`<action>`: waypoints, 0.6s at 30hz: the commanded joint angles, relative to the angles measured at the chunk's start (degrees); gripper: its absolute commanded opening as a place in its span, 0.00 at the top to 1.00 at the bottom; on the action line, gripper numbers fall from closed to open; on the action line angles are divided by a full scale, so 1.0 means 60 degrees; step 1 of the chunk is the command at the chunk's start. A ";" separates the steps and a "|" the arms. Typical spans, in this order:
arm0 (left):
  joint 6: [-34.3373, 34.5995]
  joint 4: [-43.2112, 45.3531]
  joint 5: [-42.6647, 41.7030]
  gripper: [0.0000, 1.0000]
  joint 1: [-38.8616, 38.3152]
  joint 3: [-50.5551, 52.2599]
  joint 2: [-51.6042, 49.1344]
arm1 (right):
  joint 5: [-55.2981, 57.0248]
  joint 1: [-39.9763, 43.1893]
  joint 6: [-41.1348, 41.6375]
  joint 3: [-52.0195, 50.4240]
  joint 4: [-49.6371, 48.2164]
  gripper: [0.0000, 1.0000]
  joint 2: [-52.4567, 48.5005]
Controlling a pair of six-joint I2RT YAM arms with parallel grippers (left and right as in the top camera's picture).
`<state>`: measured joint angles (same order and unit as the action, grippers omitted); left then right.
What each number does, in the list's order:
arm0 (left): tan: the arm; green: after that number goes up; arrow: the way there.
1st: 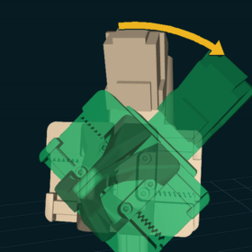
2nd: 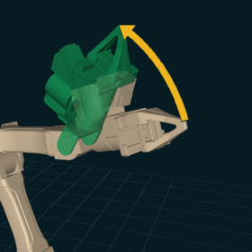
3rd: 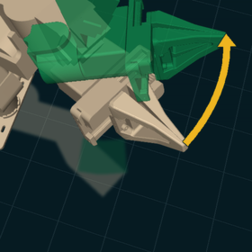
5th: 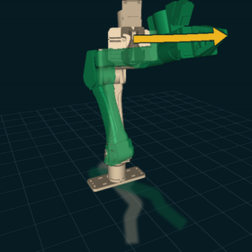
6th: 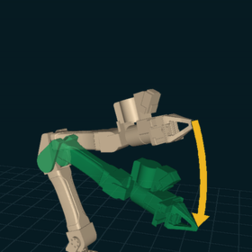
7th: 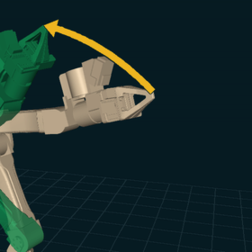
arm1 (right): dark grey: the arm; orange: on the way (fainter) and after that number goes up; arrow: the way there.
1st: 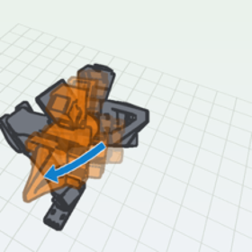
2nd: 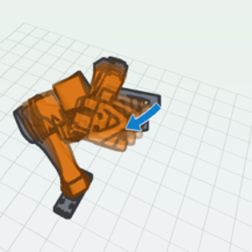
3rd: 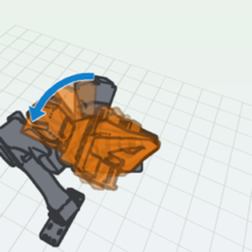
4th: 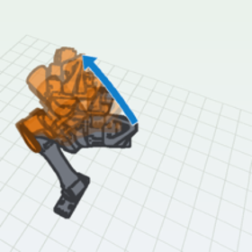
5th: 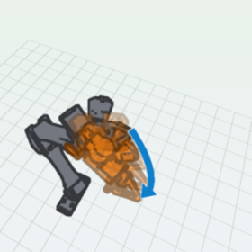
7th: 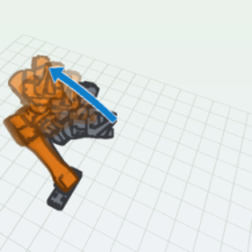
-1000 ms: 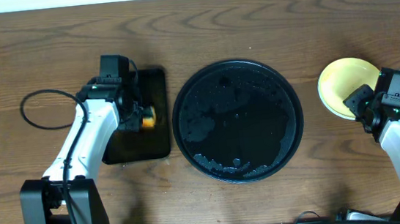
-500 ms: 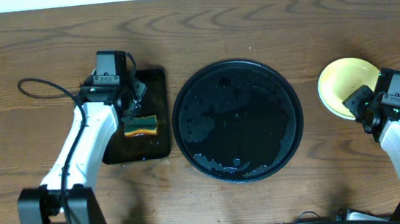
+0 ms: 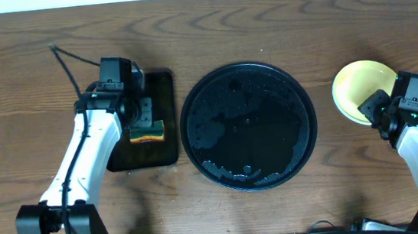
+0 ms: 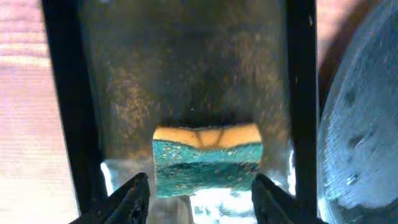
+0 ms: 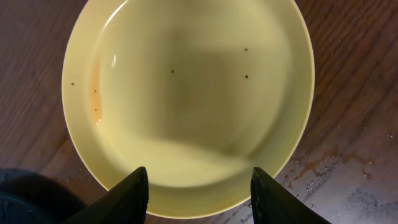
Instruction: Clean dirty plates on tray and stack at the side
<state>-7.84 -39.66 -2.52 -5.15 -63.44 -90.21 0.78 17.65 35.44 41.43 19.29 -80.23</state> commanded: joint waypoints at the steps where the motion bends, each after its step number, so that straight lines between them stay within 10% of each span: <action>1: -0.2747 -0.0146 0.0182 0.45 0.0015 0.0168 -0.0237 | -0.0033 -0.0080 -0.0142 -0.0025 0.0033 0.49 0.0066; 18: -0.6696 -0.0943 -0.0237 0.38 0.0018 0.0237 -0.0488 | -0.0036 -0.0080 -0.0142 -0.0025 0.0291 0.49 0.0066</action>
<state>-43.70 -45.93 -2.63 -5.15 -62.28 -92.33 0.80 17.65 35.31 41.43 20.82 -80.23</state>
